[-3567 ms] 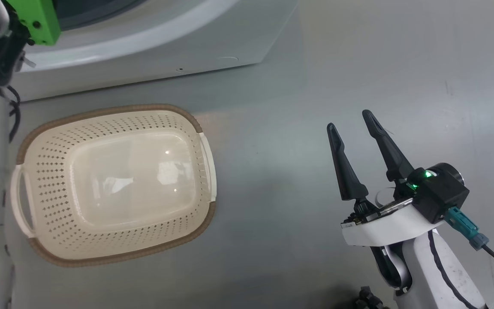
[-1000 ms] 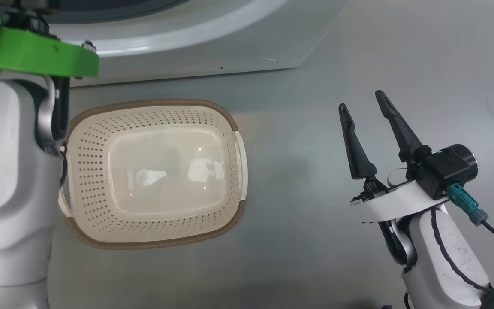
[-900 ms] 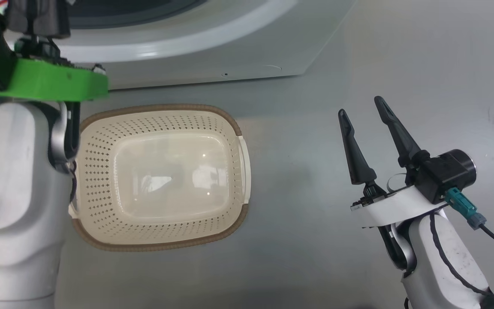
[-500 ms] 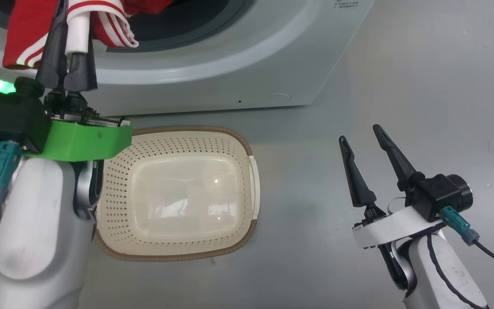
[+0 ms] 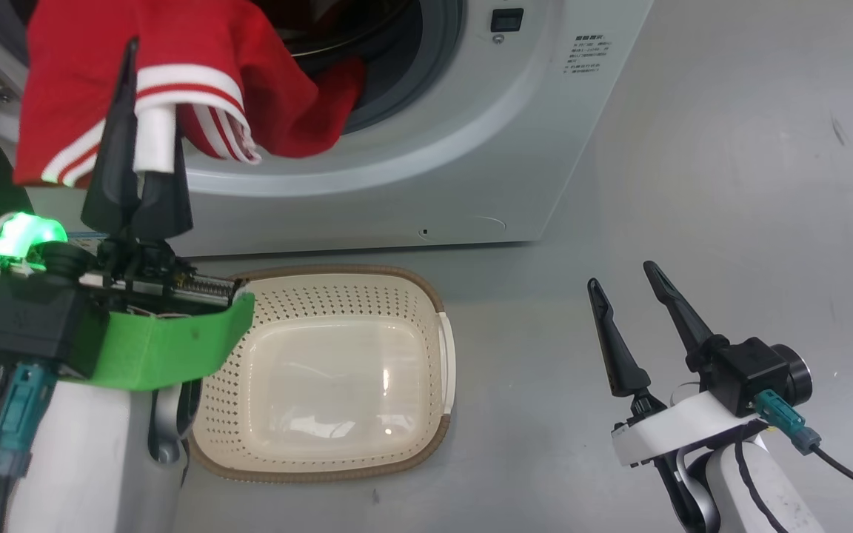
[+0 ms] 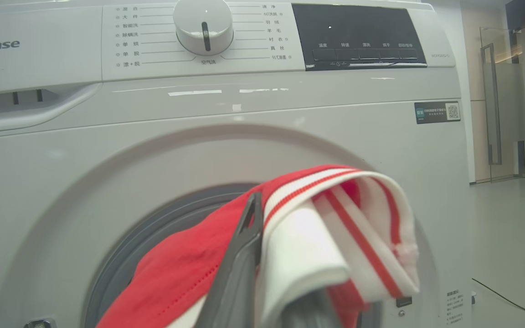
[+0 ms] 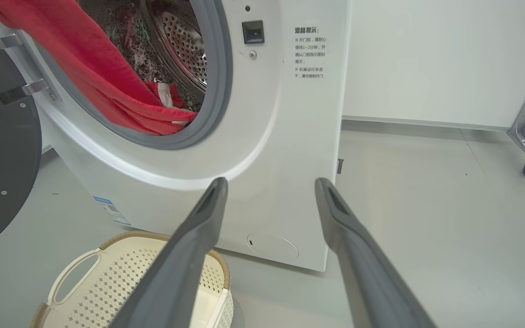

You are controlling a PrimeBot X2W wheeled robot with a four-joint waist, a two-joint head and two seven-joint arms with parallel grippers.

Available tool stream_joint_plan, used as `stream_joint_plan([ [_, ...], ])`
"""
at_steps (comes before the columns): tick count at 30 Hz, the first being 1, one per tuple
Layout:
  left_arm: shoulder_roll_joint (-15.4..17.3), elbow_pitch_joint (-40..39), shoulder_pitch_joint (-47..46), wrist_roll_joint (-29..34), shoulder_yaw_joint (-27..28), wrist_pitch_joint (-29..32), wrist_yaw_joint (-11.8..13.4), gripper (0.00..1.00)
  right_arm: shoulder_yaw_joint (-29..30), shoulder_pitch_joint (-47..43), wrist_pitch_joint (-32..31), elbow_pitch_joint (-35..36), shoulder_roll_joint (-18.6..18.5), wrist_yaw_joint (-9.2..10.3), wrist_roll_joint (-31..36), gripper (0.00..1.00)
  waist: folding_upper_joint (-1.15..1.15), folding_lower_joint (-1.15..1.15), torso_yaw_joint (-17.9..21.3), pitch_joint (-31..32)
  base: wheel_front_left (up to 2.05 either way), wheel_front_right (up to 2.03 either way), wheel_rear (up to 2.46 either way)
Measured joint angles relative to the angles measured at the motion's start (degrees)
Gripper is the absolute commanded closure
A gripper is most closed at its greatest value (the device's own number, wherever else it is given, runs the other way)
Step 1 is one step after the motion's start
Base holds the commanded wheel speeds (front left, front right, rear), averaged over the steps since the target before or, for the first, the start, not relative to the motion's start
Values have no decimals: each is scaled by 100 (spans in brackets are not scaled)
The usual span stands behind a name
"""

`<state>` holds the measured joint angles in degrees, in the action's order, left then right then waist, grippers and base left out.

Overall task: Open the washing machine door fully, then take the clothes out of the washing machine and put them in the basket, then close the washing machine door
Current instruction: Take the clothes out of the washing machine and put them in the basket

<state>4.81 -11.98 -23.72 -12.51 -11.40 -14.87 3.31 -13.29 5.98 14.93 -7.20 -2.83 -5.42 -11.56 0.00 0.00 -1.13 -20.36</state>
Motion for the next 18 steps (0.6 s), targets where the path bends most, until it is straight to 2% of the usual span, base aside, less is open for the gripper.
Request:
stream_joint_plan([
  [8, -42, -77, 750, -29, -186, -1, 45, 100, -13, -71, 0, 48, 1, 1, 0, 0, 0, 0, -29, 154, 0, 0, 0],
  [18, -69, 846, 1667, -389, -463, 75, 43, 100, -177, -84, 0, 141, 2, 1, -59, 0, 0, 0, 83, 95, 0, 0, 0],
])
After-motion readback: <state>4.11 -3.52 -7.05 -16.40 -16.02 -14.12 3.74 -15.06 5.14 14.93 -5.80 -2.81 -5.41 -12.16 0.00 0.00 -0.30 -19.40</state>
